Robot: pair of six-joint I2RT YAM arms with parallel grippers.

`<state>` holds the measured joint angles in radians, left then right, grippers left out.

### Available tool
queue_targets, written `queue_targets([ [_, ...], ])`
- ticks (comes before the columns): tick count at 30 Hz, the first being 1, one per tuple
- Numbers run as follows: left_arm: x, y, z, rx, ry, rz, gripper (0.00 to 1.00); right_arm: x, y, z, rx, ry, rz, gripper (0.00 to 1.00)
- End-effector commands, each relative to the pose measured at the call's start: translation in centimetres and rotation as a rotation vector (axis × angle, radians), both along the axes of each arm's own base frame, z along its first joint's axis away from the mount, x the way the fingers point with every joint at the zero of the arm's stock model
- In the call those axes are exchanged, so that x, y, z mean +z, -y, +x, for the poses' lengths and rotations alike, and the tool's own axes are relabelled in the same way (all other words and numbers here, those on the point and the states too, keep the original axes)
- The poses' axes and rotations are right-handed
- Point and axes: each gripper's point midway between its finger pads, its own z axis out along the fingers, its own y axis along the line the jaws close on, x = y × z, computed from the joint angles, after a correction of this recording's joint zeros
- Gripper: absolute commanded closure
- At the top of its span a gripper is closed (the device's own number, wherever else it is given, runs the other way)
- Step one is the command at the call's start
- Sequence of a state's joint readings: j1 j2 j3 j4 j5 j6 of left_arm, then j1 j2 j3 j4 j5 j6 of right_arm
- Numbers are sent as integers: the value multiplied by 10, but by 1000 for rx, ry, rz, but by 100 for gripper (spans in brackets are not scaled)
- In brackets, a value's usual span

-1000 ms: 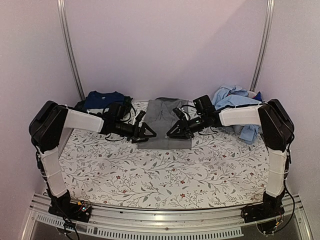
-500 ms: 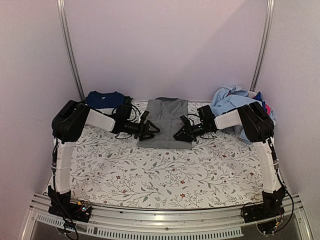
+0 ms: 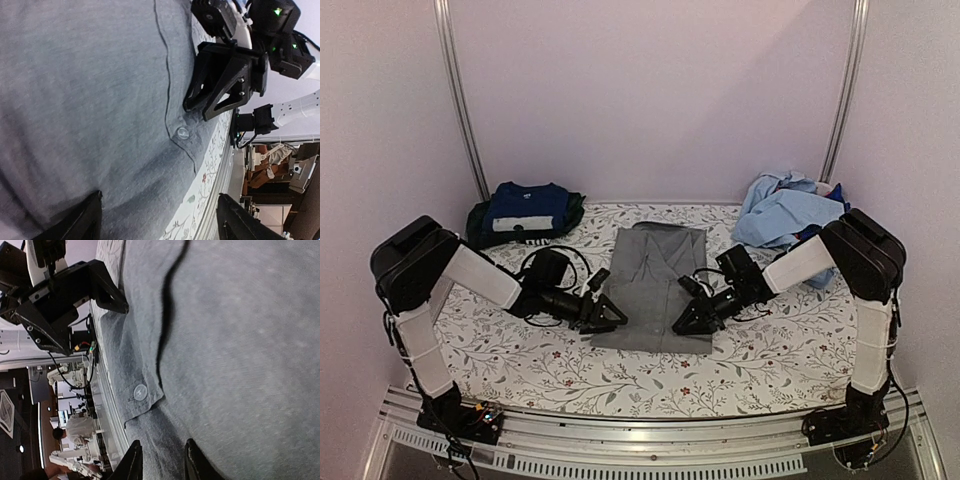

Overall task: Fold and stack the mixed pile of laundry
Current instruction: Move the 2/3-rectangle-folded shirt to the center of the board.

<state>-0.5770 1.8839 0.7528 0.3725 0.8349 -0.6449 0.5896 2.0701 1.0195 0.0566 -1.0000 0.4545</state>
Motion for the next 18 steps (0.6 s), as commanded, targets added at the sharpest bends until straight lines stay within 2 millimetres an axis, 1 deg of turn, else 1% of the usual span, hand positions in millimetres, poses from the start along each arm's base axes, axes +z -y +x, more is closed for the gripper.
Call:
queue_targets([
  [1,-2,-24,-45,43,-11,123,14,1,28,-42,2,-39,-139,67],
  [3,15,-30,-49,50,102,205,3,40,26,-37,2,49,-91,63],
  [4,28,-36,-50,53,167,276,1,54,24,-36,7,73,-73,62],
  [5,40,-38,-50,44,255,324,0,73,22,-34,17,110,-49,62],
  [7,61,-38,-52,15,444,397,0,101,14,-21,18,186,-18,62],
  [8,69,-41,-49,16,550,447,0,109,11,-15,22,216,-8,62],
  [9,74,-40,-52,-9,637,475,0,117,6,-8,25,237,0,61],
  [11,77,-36,-59,-80,786,523,0,120,-4,6,42,258,-1,62],
  [12,77,-33,-63,-132,866,547,0,112,-9,15,54,259,-12,62],
  [13,78,-29,-67,-173,943,571,0,112,-15,22,60,263,-9,62],
  [14,78,-25,-69,-208,1016,598,0,107,-22,30,68,263,-11,63],
  [15,76,-20,-71,-242,1071,616,0,95,-27,38,70,254,-24,64],
  [16,72,-16,-72,-271,1105,637,0,95,-32,45,71,261,-18,65],
  [18,62,-5,-74,-342,1163,673,4,89,-40,56,76,259,-14,66],
])
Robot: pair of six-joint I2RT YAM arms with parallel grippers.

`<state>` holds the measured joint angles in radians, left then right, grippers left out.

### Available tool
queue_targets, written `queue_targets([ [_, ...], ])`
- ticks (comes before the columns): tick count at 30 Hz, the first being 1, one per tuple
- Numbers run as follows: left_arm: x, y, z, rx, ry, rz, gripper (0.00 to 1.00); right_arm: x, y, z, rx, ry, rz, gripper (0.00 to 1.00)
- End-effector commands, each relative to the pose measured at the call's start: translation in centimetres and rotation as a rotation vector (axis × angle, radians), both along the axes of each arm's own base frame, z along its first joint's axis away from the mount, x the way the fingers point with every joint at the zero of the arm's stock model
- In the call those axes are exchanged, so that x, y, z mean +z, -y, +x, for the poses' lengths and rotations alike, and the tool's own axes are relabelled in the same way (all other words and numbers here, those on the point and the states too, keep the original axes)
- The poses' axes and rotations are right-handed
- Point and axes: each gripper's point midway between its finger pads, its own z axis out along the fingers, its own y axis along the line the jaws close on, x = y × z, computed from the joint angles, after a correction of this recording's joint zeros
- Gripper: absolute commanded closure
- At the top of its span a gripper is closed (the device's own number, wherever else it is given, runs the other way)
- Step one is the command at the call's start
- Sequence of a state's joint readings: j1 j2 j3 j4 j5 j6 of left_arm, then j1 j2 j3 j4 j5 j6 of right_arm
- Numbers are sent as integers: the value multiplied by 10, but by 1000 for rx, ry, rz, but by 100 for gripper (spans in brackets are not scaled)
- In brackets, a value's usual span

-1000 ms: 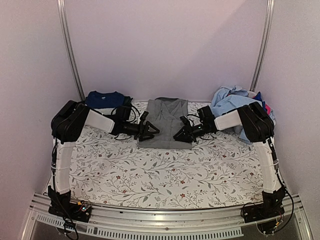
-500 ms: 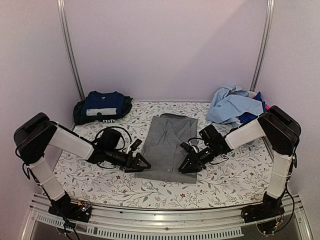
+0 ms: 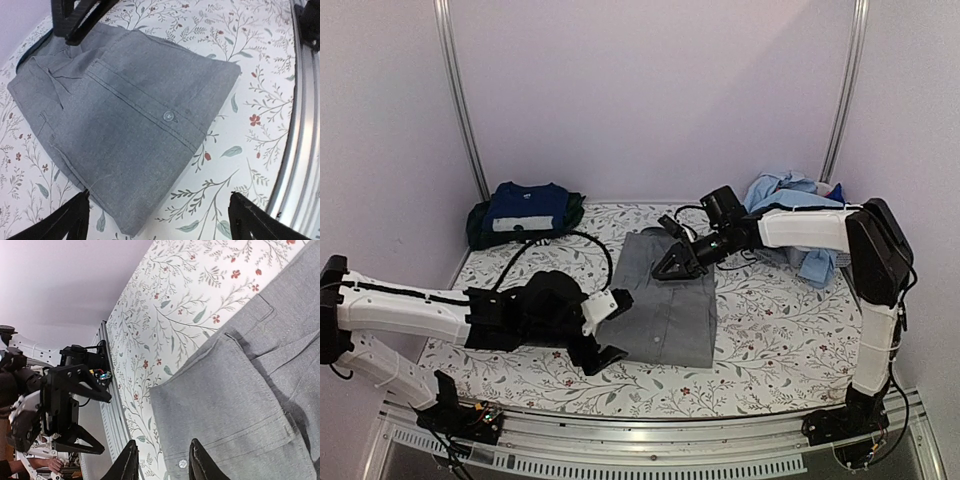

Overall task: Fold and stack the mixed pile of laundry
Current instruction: Pick up the 2/3-rectangle-folded shirt from the center of the board.

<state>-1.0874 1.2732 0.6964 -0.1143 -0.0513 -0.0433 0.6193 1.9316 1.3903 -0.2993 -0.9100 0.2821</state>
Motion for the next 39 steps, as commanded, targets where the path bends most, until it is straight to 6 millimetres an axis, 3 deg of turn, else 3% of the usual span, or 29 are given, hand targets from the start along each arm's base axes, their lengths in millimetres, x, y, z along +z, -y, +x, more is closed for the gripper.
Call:
queue_targets([
  [1,-32,0,6,-111,244,272,7,-50,-7,13,17,-69,-80,66],
  [5,-61,21,-1,-190,319,387,19,-79,-12,18,31,-98,-95,69],
  [9,-73,39,-1,-225,377,402,25,-114,-9,27,18,-88,-175,70],
  [17,-95,52,22,-229,503,487,43,-160,2,25,23,-110,-284,73],
  [22,-89,62,31,-212,515,503,73,-177,7,17,48,-123,-308,74],
  [25,-66,67,23,-239,481,467,91,-176,6,10,63,-128,-298,75],
  [27,-51,64,11,-280,422,452,98,-171,5,2,78,-129,-287,75],
  [31,-26,57,-27,-404,234,412,100,-154,-4,-31,139,-139,-266,75],
  [37,13,46,-74,-512,-11,352,100,-117,-16,-114,271,-184,-215,74],
  [39,24,45,-85,-536,-70,331,100,-102,-17,-132,299,-195,-187,74],
])
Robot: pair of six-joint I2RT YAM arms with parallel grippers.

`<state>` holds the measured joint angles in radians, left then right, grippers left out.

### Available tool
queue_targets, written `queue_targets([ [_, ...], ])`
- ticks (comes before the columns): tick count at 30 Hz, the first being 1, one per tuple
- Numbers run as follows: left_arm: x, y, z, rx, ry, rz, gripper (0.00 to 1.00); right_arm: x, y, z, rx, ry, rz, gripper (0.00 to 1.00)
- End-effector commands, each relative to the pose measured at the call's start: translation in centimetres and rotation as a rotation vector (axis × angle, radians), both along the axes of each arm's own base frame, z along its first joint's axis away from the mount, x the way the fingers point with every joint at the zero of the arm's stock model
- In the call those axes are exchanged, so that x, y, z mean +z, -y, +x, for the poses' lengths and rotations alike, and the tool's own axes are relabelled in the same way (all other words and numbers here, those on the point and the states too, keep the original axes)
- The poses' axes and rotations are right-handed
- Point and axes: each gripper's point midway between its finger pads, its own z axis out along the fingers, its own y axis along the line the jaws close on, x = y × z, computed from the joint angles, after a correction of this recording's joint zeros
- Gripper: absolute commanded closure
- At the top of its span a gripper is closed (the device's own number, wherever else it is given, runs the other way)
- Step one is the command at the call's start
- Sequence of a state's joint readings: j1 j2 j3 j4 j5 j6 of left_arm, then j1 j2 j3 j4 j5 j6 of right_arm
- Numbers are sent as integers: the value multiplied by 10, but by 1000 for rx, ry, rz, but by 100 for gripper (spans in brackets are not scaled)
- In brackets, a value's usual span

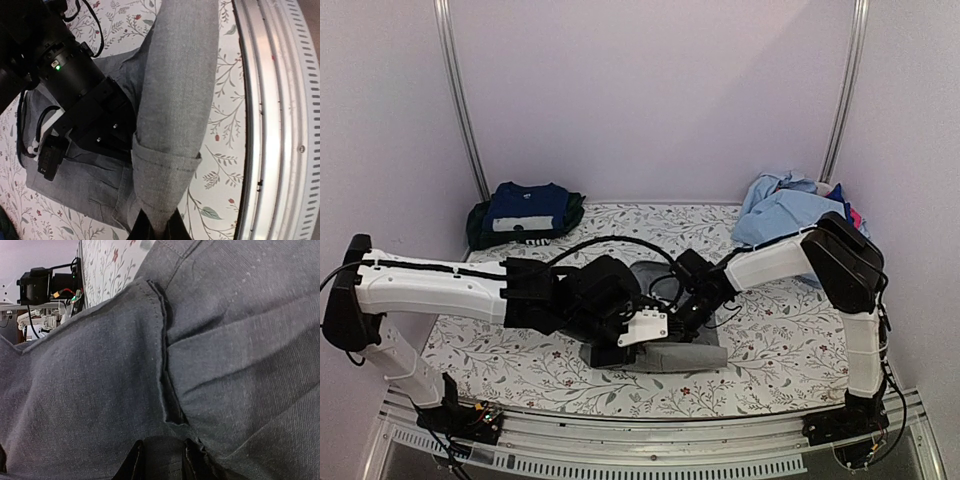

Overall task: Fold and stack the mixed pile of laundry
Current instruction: Pick up the 2/3-rectangle-folded shirt from the center of the board, then fold the 2/3-rectangle-folded shirt at the center of the board.

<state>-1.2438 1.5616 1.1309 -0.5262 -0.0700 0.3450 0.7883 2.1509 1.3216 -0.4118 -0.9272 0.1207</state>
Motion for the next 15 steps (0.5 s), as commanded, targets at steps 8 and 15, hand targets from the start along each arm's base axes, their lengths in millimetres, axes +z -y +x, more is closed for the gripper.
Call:
queue_targets([
  [8,24,-6,-47,-78,-329,25,100,100,-1,35,-66,128,127,62],
  [15,23,3,-10,-59,-299,19,98,99,39,156,-308,267,31,55],
])
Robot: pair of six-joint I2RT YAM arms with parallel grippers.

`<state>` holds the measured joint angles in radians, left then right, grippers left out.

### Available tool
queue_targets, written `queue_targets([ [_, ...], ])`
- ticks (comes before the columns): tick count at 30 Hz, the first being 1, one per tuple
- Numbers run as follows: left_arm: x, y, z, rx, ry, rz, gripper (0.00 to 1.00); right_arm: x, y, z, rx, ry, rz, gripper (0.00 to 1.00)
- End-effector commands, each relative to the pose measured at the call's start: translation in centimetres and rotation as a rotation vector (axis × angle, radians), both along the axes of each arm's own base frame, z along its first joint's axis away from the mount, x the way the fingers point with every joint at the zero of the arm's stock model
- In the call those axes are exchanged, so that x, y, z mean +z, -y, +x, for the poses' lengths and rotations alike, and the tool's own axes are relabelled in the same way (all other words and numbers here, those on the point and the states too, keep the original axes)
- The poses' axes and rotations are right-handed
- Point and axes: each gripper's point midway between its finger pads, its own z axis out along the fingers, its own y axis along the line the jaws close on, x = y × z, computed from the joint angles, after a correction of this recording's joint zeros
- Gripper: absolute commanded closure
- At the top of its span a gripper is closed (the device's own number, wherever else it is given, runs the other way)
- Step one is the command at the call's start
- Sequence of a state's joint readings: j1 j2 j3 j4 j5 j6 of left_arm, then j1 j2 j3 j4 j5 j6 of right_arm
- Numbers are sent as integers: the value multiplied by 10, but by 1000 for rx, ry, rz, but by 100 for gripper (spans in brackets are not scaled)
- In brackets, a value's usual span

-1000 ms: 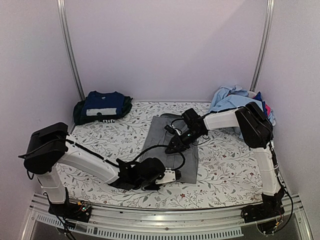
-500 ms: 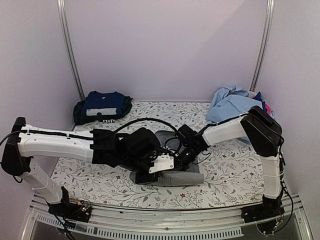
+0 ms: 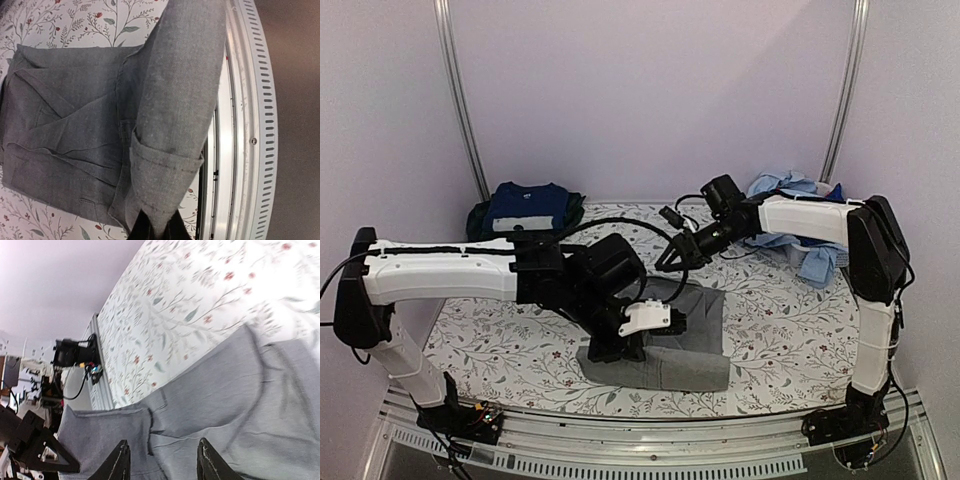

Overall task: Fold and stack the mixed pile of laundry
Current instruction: Fold the 2/3-rectangle-folded shirt at the center of the board.

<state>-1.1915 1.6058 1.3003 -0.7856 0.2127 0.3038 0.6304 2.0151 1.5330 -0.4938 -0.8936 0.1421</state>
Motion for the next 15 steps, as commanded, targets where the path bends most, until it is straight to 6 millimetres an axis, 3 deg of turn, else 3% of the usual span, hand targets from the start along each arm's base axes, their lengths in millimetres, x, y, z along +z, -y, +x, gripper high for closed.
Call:
queue_targets([
  [1,6,8,27,9,-2,-18,97,-19,30,65,-160,58,-121,55],
  [3,7,12,40,18,3,-22,96,-36,33,81,-185,49,-161,55],
  [6,8,18,62,32,28,-27,96,-69,32,89,-179,9,-212,56],
  [11,-3,24,107,66,76,1,94,-120,34,76,-125,-67,-269,61],
  [15,-9,29,136,83,103,8,94,-140,35,60,-80,-66,-312,67],
])
